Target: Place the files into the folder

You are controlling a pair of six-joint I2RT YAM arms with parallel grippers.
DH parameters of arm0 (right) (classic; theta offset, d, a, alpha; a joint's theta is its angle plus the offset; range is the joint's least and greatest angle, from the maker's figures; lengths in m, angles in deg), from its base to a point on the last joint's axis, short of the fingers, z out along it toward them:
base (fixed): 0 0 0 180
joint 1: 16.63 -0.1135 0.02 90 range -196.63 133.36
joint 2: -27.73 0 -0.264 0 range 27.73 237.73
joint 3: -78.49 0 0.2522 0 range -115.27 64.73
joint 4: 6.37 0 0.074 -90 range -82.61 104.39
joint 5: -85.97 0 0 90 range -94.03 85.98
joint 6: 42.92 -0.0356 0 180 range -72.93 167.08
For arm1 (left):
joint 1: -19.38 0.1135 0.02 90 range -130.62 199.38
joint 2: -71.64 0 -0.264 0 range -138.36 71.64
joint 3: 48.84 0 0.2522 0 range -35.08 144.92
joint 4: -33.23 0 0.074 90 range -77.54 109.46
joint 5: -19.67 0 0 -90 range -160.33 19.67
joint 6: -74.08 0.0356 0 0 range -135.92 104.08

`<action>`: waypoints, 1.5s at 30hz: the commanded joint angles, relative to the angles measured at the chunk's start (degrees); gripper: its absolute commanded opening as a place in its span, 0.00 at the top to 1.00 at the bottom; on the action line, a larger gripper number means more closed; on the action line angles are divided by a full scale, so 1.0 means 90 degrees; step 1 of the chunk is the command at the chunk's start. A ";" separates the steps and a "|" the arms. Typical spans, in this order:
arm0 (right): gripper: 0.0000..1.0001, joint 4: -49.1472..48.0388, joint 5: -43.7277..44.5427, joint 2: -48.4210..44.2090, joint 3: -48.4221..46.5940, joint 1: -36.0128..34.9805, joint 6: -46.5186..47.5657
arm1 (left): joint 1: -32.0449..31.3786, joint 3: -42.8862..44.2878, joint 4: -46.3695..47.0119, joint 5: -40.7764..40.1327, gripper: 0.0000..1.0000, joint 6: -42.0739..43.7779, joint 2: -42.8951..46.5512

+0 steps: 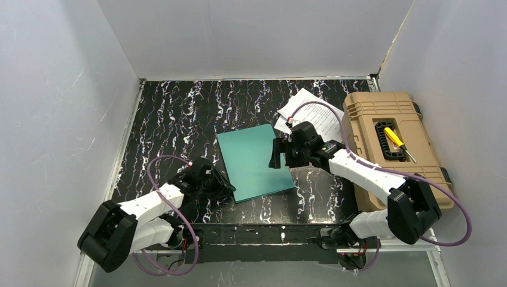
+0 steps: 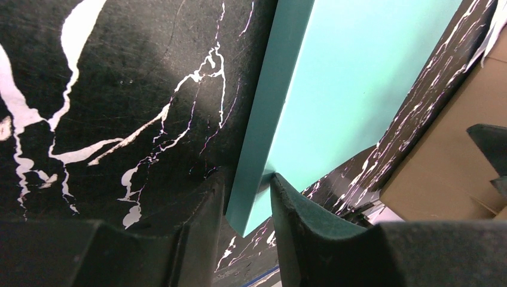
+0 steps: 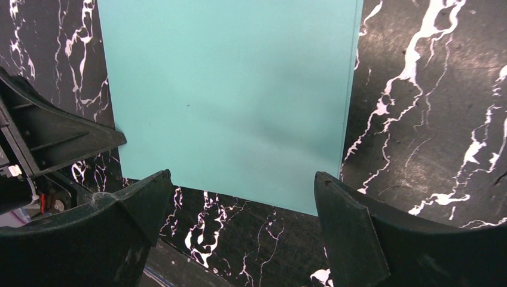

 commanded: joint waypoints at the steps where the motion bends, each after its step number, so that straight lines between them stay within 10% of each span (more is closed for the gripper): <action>1: 0.03 -0.0331 0.0083 0.0138 -0.0153 -0.0138 -0.0096 | 0.0033 -0.0629 -0.1059 -0.0758 0.66 0.0076 -0.0149; 45: 0.01 -0.0829 0.0745 0.0998 0.0357 -0.0419 -0.0285 | 0.0087 -0.1314 -0.1536 -0.1351 0.88 -0.0596 0.0559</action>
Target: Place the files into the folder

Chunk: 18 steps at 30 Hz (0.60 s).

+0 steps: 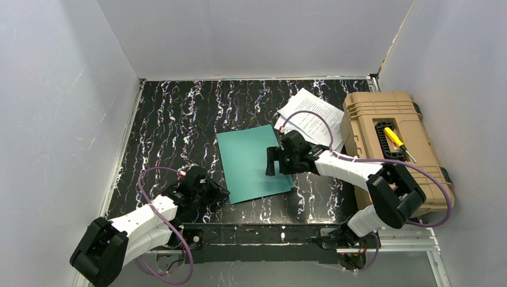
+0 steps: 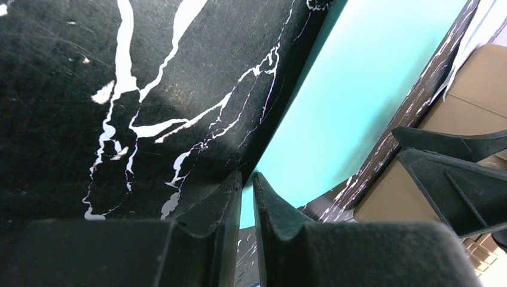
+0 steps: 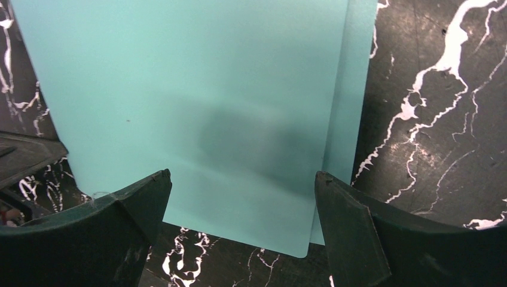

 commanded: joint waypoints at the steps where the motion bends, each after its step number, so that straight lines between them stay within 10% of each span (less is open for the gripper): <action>1: 0.01 -0.0197 0.0316 0.0041 0.0091 -0.0035 -0.0049 | 0.0060 -0.0495 -0.1622 -0.0903 0.88 0.0320 -0.0484; 18: 0.01 -0.0792 -0.0200 -0.0026 0.0748 -0.0031 -0.0351 | 0.0060 -0.0484 -0.1535 -0.0884 0.90 0.0353 -0.0636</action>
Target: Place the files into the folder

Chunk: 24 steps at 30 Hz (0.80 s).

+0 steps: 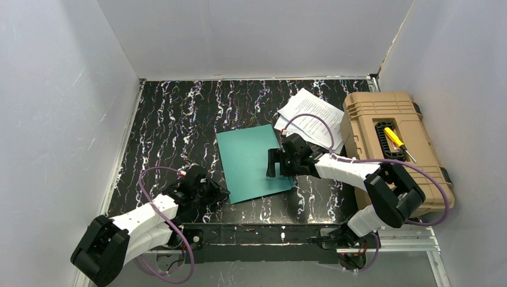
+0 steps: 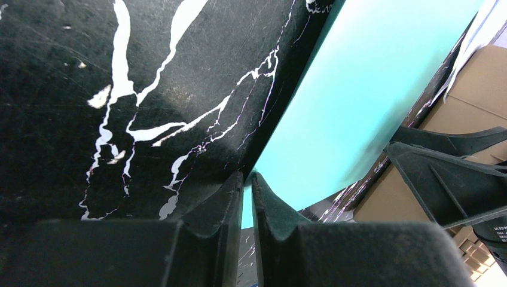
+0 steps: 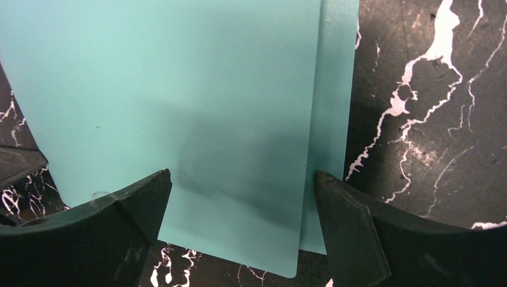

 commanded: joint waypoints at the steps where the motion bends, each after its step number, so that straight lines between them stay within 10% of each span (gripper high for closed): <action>1: 0.01 -0.0321 -0.0346 -0.0119 0.0374 -0.0031 -0.0209 | 0.0038 -0.0526 -0.1579 -0.0909 0.90 0.0360 -0.0511; 24: 0.21 -0.2752 -0.1095 -0.1855 0.2001 0.0026 -0.1673 | 0.0040 -0.0524 -0.1344 -0.0801 0.94 0.0517 -0.0734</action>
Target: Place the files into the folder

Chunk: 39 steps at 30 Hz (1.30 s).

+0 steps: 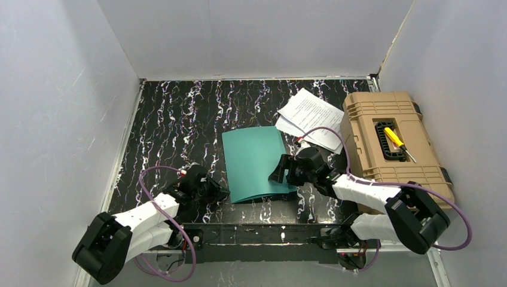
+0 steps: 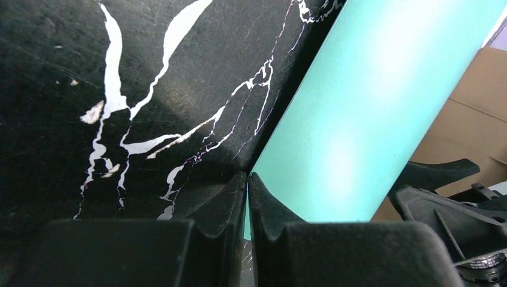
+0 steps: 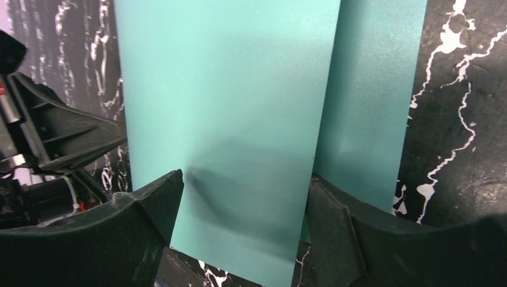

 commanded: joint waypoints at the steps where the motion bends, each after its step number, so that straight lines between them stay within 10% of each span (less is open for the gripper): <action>1: 0.22 -0.0840 -0.0410 -0.0407 0.0123 -0.0036 -0.0414 | 0.0034 -0.0501 -0.1589 -0.0806 0.94 0.0494 -0.0563; 26: 0.95 0.0080 0.0120 -0.1593 -0.0133 -0.0038 0.0222 | 0.0043 0.0276 -0.2972 -0.1157 0.79 0.0890 0.0321; 34: 0.99 0.1119 0.0243 -0.1303 -0.1232 -0.0059 0.1206 | 0.0055 0.1418 -0.4001 -0.1301 0.27 0.1578 0.0756; 39: 0.99 0.1945 0.0369 -0.0862 -0.2106 -0.0224 0.1801 | 0.0055 0.2436 -0.4404 -0.1235 0.12 0.2142 0.0666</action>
